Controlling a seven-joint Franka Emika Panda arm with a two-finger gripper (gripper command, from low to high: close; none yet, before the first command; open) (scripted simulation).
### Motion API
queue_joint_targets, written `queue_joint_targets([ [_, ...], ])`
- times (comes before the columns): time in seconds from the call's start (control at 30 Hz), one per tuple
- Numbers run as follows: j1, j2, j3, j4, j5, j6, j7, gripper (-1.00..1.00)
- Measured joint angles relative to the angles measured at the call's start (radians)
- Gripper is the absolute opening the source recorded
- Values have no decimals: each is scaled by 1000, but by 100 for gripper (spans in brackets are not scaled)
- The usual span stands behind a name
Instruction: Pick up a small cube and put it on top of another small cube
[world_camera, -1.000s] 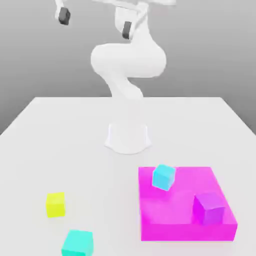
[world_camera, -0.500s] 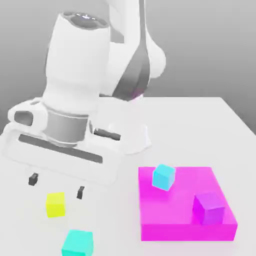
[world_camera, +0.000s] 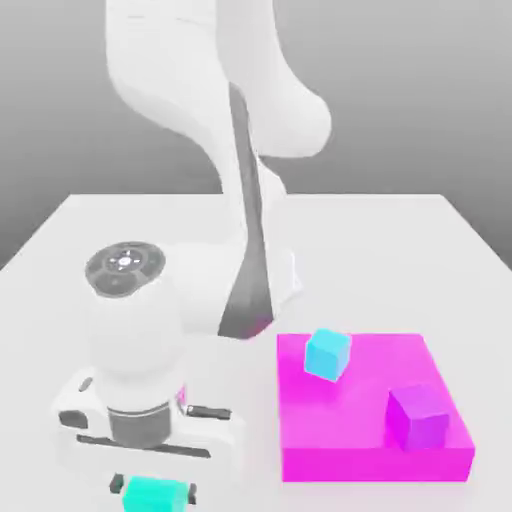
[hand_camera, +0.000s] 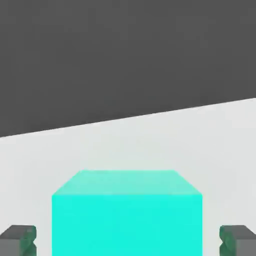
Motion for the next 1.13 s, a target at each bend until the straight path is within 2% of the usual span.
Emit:
queue_joint_targets([
  [0.13,0,5,-1,1,-2,5,1,-100],
  [0.3,-30,-140,37,-31,52,-109,-32,-100],
  [0.63,-82,-360,-68,-232,126,-161,277,-100],
  [0.8,-162,-493,-102,-348,168,-145,443,-100],
  [1.0,-168,-353,-103,-362,156,18,489,-100],
  [1.03,-167,-323,-103,-361,154,47,490,100],
  [1.13,-167,-323,-103,-361,154,47,490,100],
])
